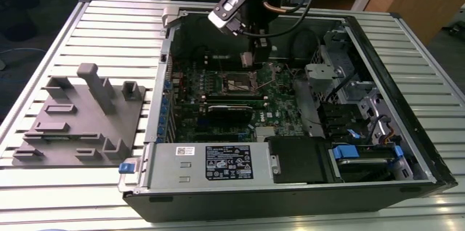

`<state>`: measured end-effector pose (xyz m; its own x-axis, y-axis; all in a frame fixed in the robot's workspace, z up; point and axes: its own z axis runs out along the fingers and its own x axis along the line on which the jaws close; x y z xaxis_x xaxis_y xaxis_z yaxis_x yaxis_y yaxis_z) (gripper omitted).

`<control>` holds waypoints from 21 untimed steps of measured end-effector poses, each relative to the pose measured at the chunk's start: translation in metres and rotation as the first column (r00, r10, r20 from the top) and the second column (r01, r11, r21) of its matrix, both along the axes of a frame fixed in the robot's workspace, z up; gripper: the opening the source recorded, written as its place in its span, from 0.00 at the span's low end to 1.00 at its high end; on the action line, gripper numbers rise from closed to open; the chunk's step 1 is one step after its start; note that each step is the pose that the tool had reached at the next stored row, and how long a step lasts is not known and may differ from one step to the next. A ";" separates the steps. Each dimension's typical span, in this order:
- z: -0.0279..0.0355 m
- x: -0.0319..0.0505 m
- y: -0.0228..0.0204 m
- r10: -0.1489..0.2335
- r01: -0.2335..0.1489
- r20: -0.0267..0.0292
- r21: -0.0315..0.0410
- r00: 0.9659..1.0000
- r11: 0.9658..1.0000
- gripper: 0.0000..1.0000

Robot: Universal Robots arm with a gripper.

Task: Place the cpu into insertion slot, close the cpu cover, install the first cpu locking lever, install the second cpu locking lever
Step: 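Place the cpu into insertion slot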

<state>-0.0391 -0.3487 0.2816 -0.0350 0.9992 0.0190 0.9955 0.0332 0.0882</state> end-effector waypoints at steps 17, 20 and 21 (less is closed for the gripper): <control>-0.0008 0.0000 0.0000 -0.006 0.006 -0.034 0.000 0.999 1.000 0.54; -0.0034 0.0000 0.0000 -0.005 0.005 -0.034 0.000 0.999 1.000 0.54; -0.0049 0.0000 0.0000 -0.005 0.005 -0.034 0.000 0.999 1.000 0.54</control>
<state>-0.0392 -0.3487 0.2767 -0.0288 0.9994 0.0201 0.9981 0.0277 0.0544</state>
